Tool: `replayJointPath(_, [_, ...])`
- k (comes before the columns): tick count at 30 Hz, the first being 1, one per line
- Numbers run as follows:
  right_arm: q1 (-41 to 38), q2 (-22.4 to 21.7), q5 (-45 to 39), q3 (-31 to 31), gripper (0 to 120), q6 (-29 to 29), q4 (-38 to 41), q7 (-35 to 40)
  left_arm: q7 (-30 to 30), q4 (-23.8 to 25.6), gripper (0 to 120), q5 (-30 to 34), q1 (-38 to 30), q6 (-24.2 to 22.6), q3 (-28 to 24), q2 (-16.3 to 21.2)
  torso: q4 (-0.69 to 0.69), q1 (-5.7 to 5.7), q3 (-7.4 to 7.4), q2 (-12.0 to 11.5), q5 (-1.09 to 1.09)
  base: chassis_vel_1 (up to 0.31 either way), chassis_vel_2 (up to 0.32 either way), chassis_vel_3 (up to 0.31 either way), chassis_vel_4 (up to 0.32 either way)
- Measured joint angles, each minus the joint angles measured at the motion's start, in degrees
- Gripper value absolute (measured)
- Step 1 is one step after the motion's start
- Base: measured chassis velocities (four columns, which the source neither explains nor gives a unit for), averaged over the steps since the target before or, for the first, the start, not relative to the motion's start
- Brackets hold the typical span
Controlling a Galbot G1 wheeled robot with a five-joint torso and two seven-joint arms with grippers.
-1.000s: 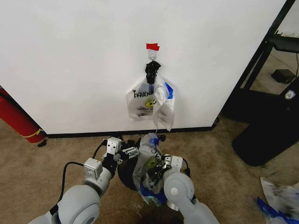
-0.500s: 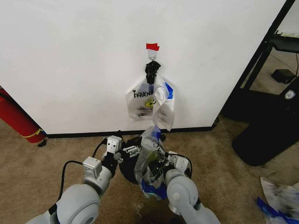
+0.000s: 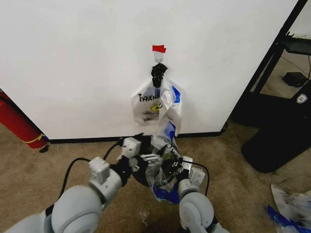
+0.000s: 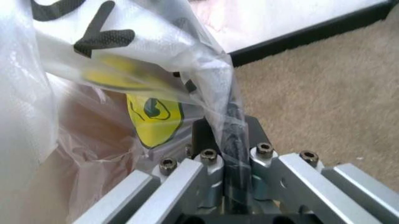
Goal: Pick up the garbage bag from the wall and place it over the trash bin.
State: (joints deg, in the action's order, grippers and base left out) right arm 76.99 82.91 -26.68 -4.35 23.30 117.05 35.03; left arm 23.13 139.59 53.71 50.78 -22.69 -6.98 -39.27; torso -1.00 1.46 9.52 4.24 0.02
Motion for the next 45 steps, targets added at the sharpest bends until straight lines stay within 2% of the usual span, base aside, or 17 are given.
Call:
replayJointPath(1, [0.0,0.0,0.0,0.0,0,0.0,0.0,0.0,0.0,0.0,99,0.0,0.0,0.0,0.0,0.0,0.0,0.0,0.0,0.0,0.0,0.0,0.0,0.0,0.0])
replayJointPath(3, [0.5,0.4,2.4,0.0,0,-0.3,-0.1,-0.6,2.2,-1.9,97,2.5,-6.0,-2.3,-4.8,-1.2,0.0,0.0,0.0,0.0,-0.03,0.0,0.0,0.0,0.0])
replayJointPath(7, [1.2,0.9,5.7,-0.1,0,-0.8,-0.4,-1.1,6.6,-6.0,90,6.2,-14.1,-3.7,-13.4,-4.1,0.0,0.0,0.0,0.0,-0.02,0.0,0.0,0.0,0.0])
replayJointPath(11, [1.5,1.0,6.7,-0.5,0,-1.0,-0.7,-1.1,9.6,-8.2,84,8.0,-16.6,-5.4,-16.5,-5.8,0.02,0.0,0.0,0.0,-0.02,0.0,0.0,0.0,0.0])
replayJointPath(15, [1.7,1.0,7.5,-0.7,0,-1.1,-0.8,-1.4,11.5,-10.4,73,7.9,-17.7,-6.8,-18.0,-6.8,0.03,0.0,0.0,0.0,-0.02,0.0,0.0,0.0,0.0])
replayJointPath(17, [1.7,1.0,7.7,-0.7,0,-1.1,-0.9,-1.4,11.9,-10.9,71,7.9,-18.0,-7.1,-18.3,-7.2,0.03,0.0,0.0,0.0,-0.02,0.0,0.0,0.0,0.0])
replayJointPath(22, [1.7,1.3,8.1,-0.6,0,-1.3,-1.7,-1.5,12.4,-13.9,70,7.2,-19.3,-7.2,-20.0,-9.8,0.02,0.0,0.0,0.0,-0.02,0.0,0.0,0.0,0.0])
replayJointPath(32, [0.7,0.2,8.2,-0.6,0,-1.6,-2.4,-1.5,14.4,-17.2,69,5.8,-20.8,-8.9,-22.8,-11.9,0.02,0.0,0.0,0.0,-0.02,0.0,0.0,0.0,0.0])
replayJointPath(38, [0.4,0.1,7.9,-0.9,0,-2.1,-2.5,-1.6,15.6,-19.6,46,2.9,-20.9,-8.2,-24.1,-13.8,0.02,0.0,0.0,0.0,-0.02,0.0,0.0,0.0,0.0])
replayJointPath(39, [0.4,0.1,7.9,-0.9,0,-2.1,-2.5,-1.6,15.6,-19.6,46,2.9,-20.9,-8.2,-24.1,-13.8,0.02,0.0,0.0,0.0,-0.02,0.0,0.0,0.0,0.0])
replayJointPath(45, [0.3,0.0,7.7,-0.9,0,-2.1,-2.8,-1.6,15.9,-19.6,20,2.8,-21.0,-7.8,-24.3,-13.9,0.02,0.0,0.0,0.0,-0.02,0.0,0.0,0.0,0.0])
